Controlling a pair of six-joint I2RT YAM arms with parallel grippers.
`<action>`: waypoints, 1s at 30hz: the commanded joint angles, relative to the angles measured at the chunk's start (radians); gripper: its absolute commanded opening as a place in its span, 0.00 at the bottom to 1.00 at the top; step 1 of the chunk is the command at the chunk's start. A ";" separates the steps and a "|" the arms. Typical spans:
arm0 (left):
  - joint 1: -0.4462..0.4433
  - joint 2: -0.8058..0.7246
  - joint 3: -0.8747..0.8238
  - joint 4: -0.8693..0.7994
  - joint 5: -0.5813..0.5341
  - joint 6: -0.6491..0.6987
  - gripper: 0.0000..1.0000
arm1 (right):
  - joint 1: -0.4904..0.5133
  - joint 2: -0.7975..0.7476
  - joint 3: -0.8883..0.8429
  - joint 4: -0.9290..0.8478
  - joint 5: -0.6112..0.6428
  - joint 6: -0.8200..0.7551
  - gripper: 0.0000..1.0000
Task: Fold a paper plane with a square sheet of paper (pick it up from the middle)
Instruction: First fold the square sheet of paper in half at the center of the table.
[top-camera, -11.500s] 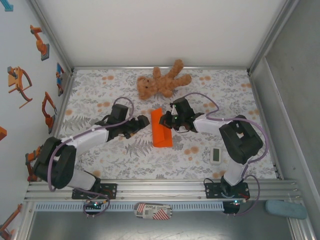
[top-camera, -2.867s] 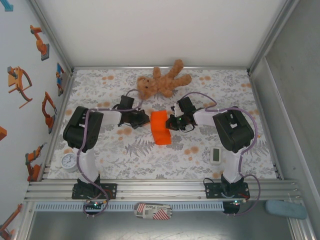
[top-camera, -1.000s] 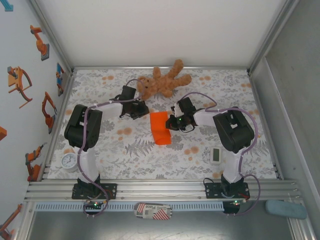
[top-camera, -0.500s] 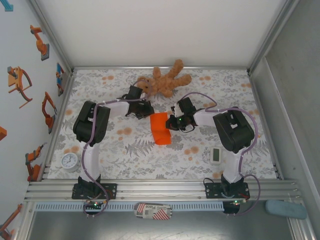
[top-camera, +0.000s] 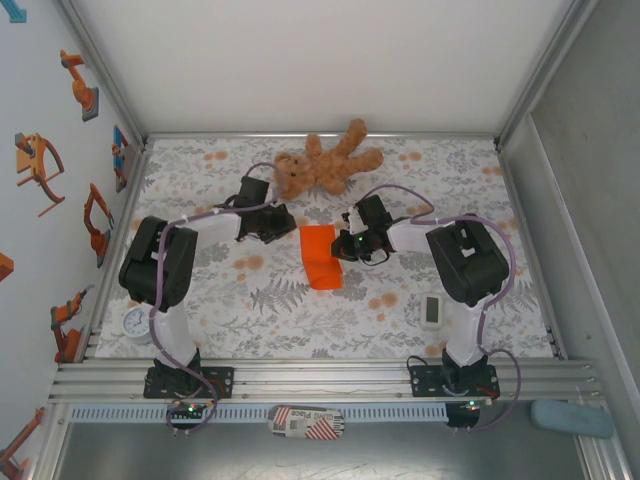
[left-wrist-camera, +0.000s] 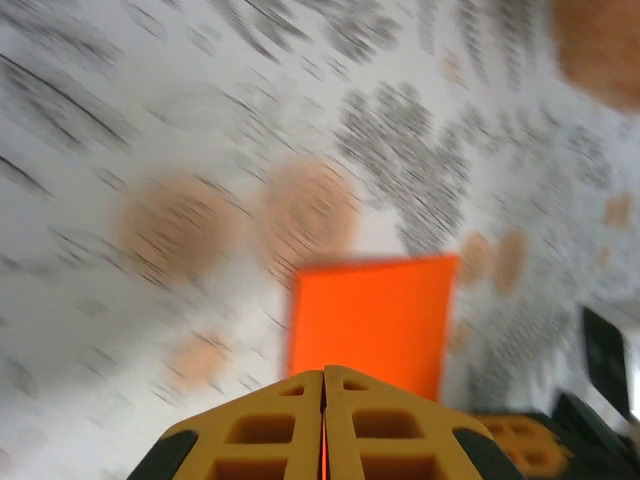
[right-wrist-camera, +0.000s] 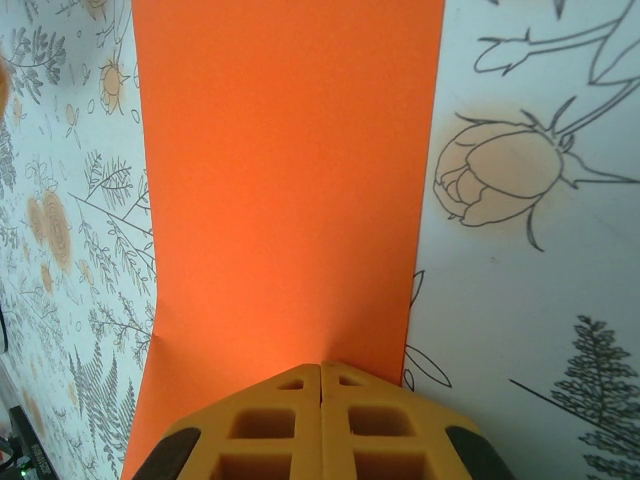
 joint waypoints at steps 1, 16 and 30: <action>-0.085 -0.029 -0.055 0.086 0.034 -0.102 0.09 | -0.019 0.124 -0.091 -0.236 0.262 -0.014 0.00; -0.164 0.037 -0.089 -0.013 0.093 -0.107 0.07 | -0.019 0.126 -0.102 -0.222 0.268 -0.002 0.00; -0.090 -0.050 -0.301 0.032 0.089 -0.098 0.07 | -0.021 0.133 -0.099 -0.229 0.283 -0.001 0.00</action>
